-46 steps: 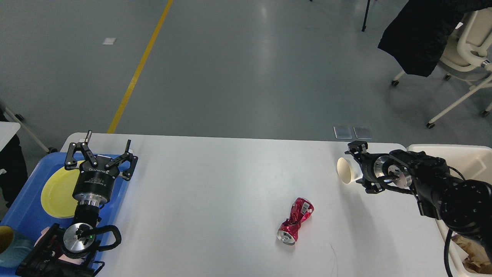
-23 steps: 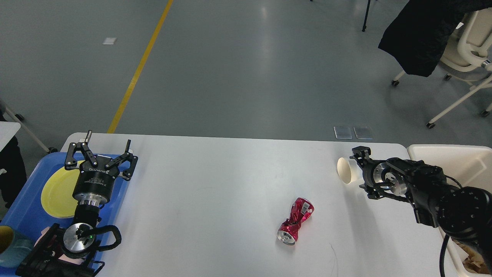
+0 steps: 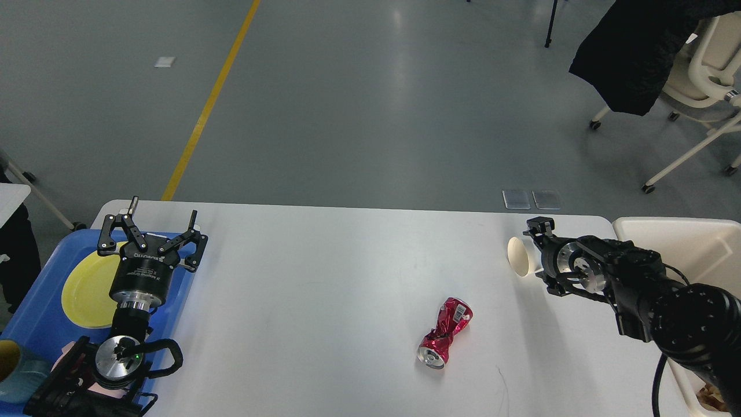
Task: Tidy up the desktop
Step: 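Grasp the tipped white cup with the right gripper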
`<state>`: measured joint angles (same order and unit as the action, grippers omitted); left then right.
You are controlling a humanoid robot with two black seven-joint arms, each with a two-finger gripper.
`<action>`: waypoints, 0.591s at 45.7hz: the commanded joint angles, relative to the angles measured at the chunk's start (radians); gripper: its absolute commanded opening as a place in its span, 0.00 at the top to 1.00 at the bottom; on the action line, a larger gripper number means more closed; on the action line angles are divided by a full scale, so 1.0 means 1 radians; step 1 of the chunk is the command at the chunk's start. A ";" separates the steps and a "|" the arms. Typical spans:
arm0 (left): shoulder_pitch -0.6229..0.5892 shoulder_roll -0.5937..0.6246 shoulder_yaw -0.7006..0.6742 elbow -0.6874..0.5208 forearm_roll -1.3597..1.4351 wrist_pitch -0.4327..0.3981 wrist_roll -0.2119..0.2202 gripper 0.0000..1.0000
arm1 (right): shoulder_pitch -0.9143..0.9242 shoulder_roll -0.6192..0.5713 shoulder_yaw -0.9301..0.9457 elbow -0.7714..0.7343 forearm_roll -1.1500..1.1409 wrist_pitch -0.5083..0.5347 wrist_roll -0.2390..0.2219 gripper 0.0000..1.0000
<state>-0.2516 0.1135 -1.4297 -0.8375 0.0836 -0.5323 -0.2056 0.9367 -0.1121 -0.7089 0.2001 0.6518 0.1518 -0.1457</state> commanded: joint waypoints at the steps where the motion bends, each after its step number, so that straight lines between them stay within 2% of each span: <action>1: 0.000 0.000 0.000 0.000 -0.001 0.000 0.000 0.04 | -0.006 0.003 0.000 -0.001 -0.001 -0.003 0.000 0.06; 20: 0.000 0.000 0.000 0.000 -0.001 0.000 0.000 0.04 | -0.010 0.008 0.000 -0.001 -0.001 -0.032 -0.002 0.08; 23: 0.000 0.000 0.000 0.000 -0.001 0.000 0.000 0.04 | -0.010 0.009 0.000 0.001 -0.001 -0.032 -0.002 0.16; 27: 0.000 0.000 0.000 0.000 0.001 0.000 0.000 0.04 | -0.010 0.011 0.002 0.001 -0.001 -0.031 -0.002 0.36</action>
<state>-0.2516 0.1135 -1.4297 -0.8376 0.0830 -0.5323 -0.2056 0.9265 -0.1033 -0.7083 0.2002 0.6504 0.1198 -0.1472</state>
